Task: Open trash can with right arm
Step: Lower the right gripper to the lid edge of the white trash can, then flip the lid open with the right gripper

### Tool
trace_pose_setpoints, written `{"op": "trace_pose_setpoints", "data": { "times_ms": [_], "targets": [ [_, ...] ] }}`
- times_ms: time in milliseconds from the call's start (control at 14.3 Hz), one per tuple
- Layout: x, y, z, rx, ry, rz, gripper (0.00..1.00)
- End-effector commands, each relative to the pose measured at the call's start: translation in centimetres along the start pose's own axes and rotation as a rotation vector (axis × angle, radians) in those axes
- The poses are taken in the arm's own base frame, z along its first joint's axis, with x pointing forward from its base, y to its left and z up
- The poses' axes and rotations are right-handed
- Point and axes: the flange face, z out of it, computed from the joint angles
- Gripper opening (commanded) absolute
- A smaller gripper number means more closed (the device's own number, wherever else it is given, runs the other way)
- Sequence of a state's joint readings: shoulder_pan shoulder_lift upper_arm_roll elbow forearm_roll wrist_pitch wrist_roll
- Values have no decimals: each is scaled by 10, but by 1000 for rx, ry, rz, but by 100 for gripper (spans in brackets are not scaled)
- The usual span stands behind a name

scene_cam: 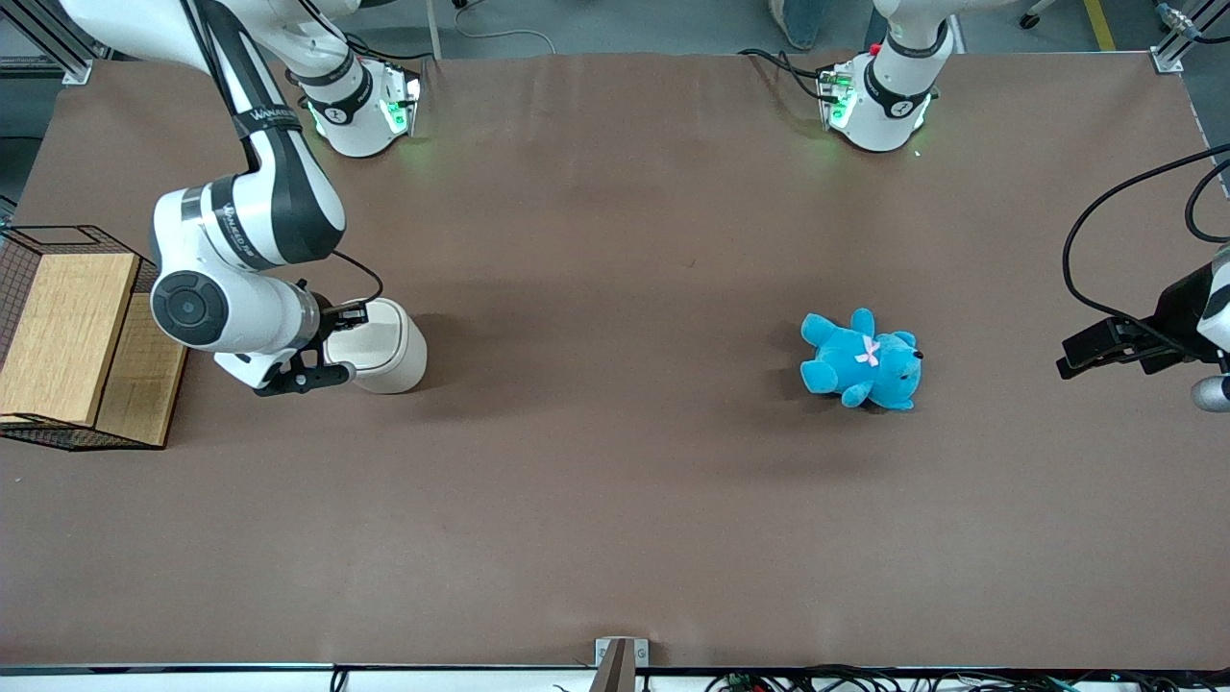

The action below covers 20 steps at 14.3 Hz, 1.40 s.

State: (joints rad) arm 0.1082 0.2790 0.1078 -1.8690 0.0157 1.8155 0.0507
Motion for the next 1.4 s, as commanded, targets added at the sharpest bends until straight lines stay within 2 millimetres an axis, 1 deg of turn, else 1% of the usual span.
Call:
{"op": "trace_pose_setpoints", "data": {
  "times_ms": [0,280,420,560,700,770,840,980,1050,1120,1190,1260,1330],
  "targets": [
    [-3,-5,14,48,15,24,0],
    [-1,-5,38,47,23,25,0],
    [3,-6,47,48,11,24,0],
    [6,-6,55,49,6,25,0],
    [5,-5,54,49,-6,26,0],
    [1,-5,48,47,-30,23,0],
    [-3,-5,32,45,-53,19,1],
    [-12,-3,-21,35,-84,13,8],
    [-17,-1,-48,34,-91,13,15],
    [-21,2,-73,35,-82,15,27],
    [-25,5,-94,36,-68,14,50],
    [-27,14,-112,42,-49,23,77],
    [-29,20,-129,44,-31,30,100]
  ]
}}
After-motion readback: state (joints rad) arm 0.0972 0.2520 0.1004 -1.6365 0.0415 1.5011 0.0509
